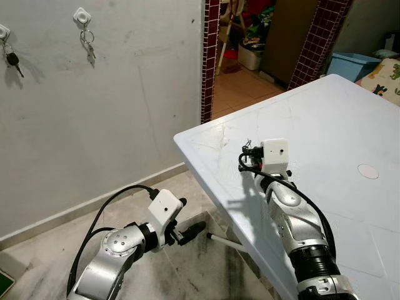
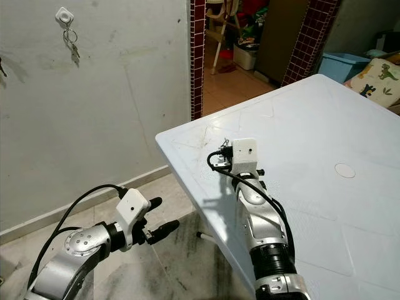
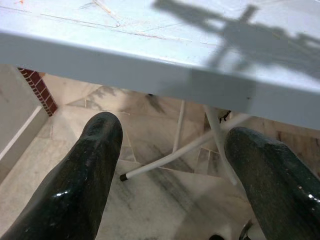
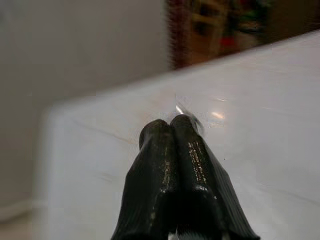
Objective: Hang keys on a hook
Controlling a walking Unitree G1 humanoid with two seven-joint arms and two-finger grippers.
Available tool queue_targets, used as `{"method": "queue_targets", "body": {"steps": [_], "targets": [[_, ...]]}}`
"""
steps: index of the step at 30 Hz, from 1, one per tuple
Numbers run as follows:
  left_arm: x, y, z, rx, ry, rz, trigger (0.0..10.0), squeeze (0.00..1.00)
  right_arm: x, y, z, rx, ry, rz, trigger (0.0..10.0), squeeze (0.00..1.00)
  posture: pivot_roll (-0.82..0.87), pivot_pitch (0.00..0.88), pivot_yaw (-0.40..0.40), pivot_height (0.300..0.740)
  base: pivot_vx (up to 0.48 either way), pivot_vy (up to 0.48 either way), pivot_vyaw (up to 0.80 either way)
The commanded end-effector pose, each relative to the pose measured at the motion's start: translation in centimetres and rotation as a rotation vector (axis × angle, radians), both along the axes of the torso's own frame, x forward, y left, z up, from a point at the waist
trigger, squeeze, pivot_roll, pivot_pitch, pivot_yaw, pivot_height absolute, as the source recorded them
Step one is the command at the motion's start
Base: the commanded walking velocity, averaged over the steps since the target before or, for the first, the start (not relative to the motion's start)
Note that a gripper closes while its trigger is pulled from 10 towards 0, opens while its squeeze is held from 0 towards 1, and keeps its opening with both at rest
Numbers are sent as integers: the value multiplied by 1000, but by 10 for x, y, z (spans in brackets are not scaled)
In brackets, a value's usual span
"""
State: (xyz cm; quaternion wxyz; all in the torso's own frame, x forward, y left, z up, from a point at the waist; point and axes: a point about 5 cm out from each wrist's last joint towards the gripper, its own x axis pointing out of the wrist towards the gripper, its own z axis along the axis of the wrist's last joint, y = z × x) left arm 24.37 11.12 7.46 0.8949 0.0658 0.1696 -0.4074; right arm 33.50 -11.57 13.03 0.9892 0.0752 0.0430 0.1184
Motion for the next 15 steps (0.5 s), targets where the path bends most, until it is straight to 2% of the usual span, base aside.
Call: {"method": "queue_targets", "body": {"steps": [1,6,11,12,13,15], "targets": [[0,-1,1,0,5,-12,10000,0,-2,6,10,78,-18,74,0,0,46,3,15,740,0,0,0],[1,0,1,-4,7,-10,10000,0,-14,22,14,154,15,264,0,0,43,4,17,740,0,0,0],[3,1,1,-6,2,1,10000,0,-16,22,16,89,-12,285,0,0,42,2,19,740,0,0,0],[3,1,2,-5,1,2,10000,0,-16,21,15,49,-14,275,9961,0,42,1,19,740,0,0,0],[3,1,2,-4,-1,3,10000,0,-15,17,15,-40,-25,246,10000,0,42,1,19,740,0,0,0],[3,1,1,-4,-1,3,10000,0,-14,16,13,-105,-34,218,10000,0,41,0,19,740,0,0,0]]}}
